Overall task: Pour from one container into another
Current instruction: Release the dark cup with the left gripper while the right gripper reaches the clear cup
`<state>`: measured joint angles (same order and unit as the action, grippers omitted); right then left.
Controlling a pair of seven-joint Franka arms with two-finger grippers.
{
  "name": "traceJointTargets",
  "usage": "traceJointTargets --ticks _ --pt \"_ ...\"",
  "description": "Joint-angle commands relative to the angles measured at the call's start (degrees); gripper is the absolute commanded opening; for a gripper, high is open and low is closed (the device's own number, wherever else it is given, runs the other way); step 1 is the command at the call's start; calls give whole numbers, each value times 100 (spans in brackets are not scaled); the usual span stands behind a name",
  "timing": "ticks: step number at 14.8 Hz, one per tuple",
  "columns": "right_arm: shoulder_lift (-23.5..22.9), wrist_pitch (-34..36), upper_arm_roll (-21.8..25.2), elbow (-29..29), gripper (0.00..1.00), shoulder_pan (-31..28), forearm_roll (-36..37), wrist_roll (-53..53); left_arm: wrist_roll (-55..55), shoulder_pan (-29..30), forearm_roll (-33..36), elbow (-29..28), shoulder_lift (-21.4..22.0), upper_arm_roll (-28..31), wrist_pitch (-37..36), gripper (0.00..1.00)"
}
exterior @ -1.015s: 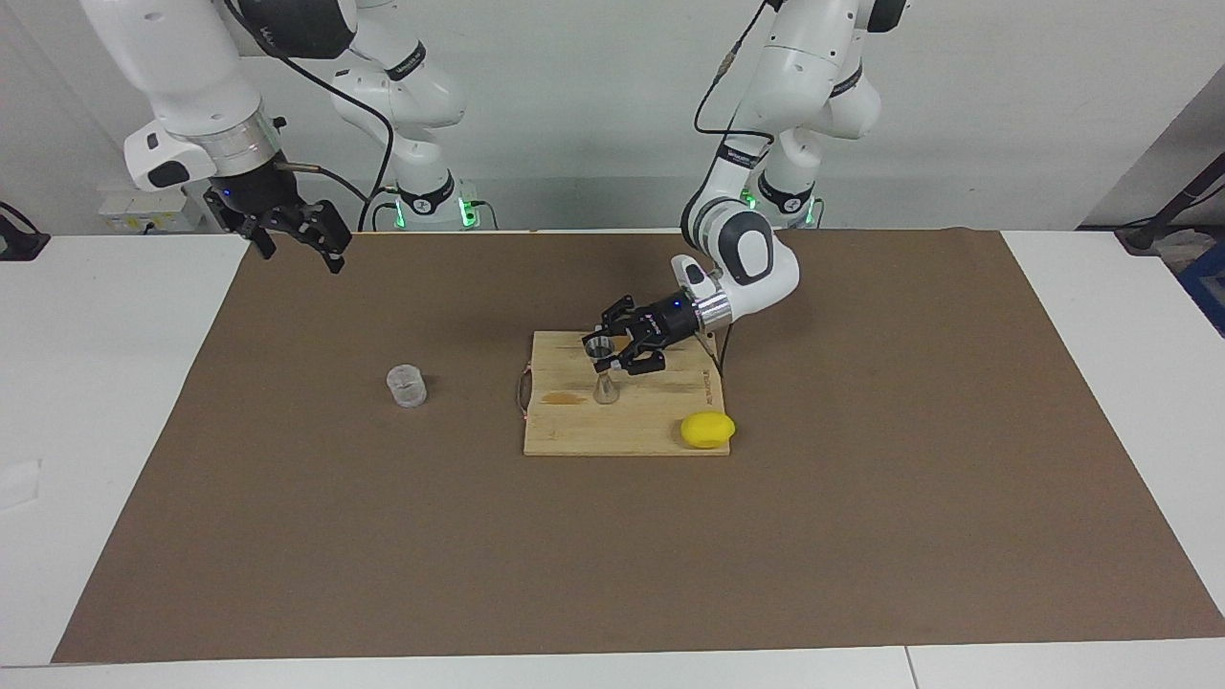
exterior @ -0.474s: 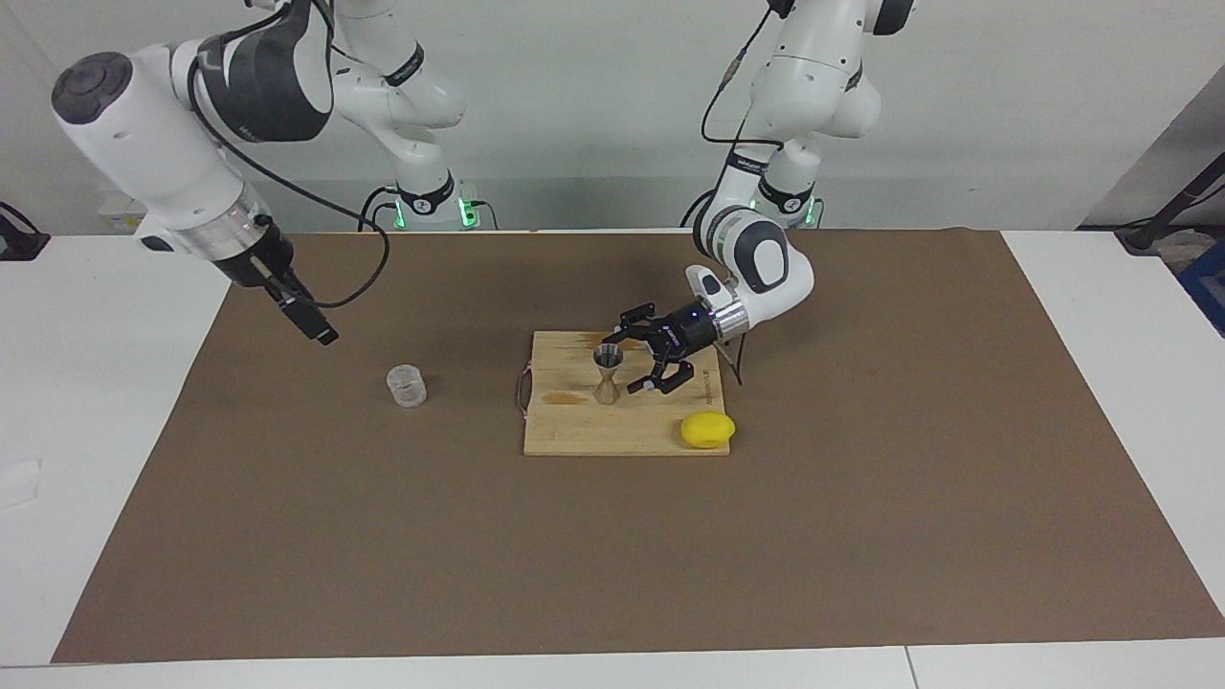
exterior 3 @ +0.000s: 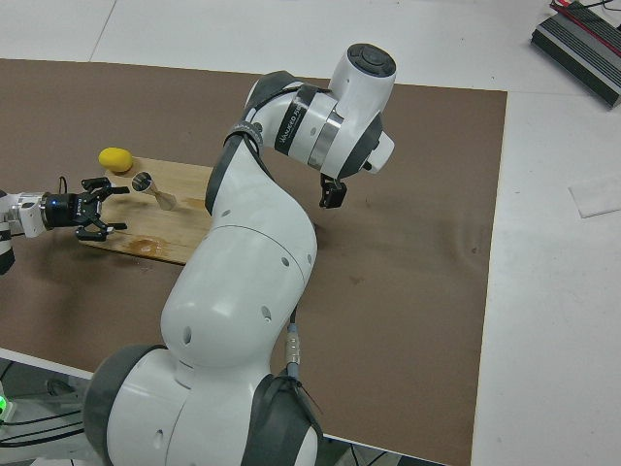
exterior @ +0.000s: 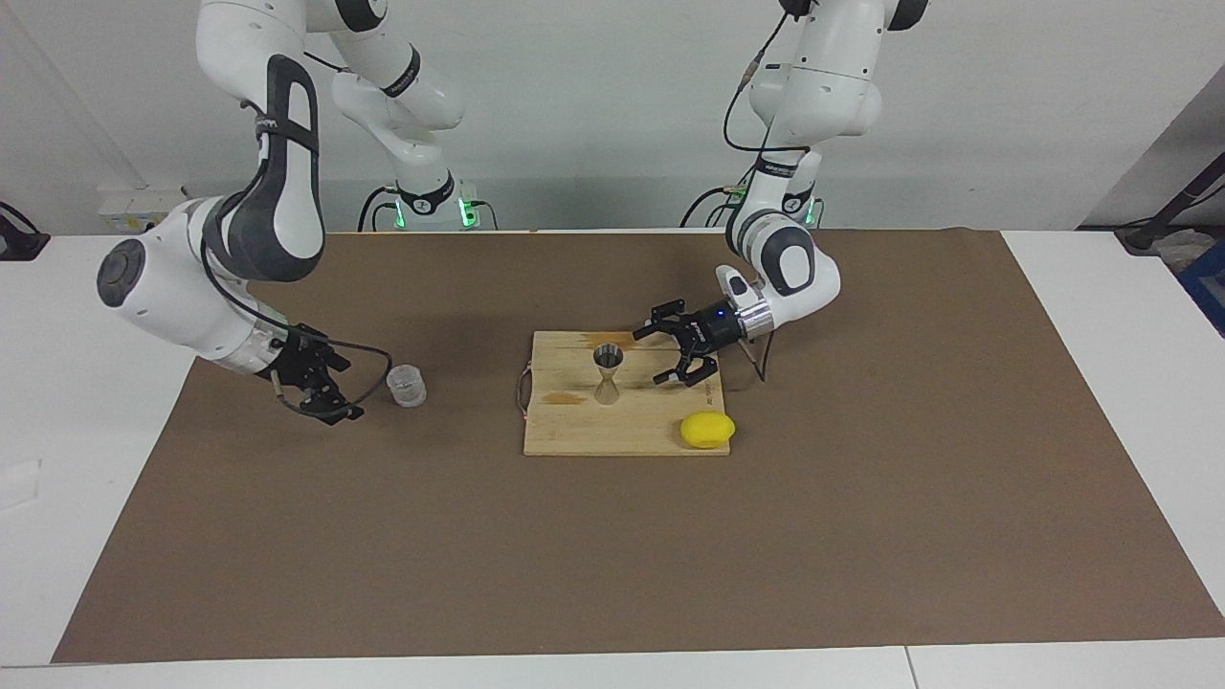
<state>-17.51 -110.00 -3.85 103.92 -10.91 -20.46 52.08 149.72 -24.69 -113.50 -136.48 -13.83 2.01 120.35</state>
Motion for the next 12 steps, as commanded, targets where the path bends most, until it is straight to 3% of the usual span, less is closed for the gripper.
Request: traceJointTargets --ticks 1,7,12 --pt "12 -268 -55 453 100 -201 -448 -48 57 437 678 -344 266 1 -222 100" --pt "-384 -232 -55 663 100 -570 -1258 -619 40 1281 2189 -371 284 10 -433 100" --pt "-279 -338 -55 1077 100 -544 -1680 -647 13 2116 3771 -204 266 10 -582 100"
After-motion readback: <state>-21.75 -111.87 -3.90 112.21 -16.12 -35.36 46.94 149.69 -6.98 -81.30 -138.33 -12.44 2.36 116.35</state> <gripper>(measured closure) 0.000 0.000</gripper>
